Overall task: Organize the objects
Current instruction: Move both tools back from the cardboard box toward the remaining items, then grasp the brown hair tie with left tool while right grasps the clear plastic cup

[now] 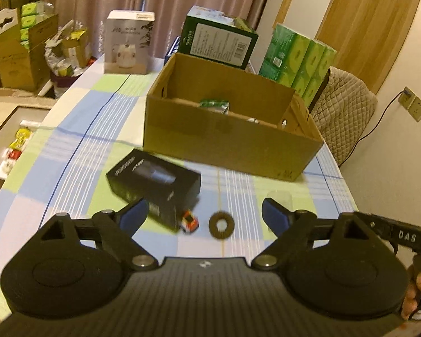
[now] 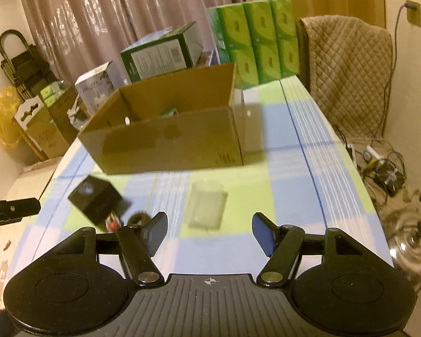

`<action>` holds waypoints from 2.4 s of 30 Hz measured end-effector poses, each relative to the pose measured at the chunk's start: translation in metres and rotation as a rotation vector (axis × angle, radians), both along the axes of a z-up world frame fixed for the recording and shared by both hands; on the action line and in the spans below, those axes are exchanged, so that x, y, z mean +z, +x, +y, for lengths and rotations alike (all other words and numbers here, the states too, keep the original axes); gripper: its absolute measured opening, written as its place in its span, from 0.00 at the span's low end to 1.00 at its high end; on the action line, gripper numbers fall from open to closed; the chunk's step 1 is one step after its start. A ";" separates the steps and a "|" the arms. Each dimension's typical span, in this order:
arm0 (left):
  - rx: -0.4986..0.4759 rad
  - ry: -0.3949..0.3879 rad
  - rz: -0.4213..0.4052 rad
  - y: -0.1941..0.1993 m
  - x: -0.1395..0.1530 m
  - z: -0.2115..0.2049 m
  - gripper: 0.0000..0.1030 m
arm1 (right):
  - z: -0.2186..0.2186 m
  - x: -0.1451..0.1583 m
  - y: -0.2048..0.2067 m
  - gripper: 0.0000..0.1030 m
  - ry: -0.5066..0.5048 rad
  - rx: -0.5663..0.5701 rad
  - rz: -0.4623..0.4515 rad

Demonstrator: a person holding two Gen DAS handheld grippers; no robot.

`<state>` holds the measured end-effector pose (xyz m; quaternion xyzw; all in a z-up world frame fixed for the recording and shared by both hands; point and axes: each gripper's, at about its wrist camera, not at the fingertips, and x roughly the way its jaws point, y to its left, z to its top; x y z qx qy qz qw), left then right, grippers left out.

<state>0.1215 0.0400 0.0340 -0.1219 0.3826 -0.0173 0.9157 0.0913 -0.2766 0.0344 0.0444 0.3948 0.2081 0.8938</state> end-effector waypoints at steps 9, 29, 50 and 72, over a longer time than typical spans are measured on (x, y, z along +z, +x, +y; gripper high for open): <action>0.024 0.047 0.013 -0.040 -0.005 -0.004 0.96 | -0.009 -0.005 -0.034 0.63 -0.005 -0.012 0.042; -0.028 0.104 0.049 -0.048 -0.021 -0.024 0.99 | -0.006 -0.015 -0.034 0.65 -0.029 -0.012 0.069; -0.110 0.123 0.098 -0.002 -0.053 -0.042 0.94 | 0.005 -0.047 0.009 0.65 -0.035 0.004 0.112; -0.270 0.127 0.100 0.068 -0.114 -0.065 0.55 | 0.024 -0.079 0.069 0.55 -0.041 0.002 0.111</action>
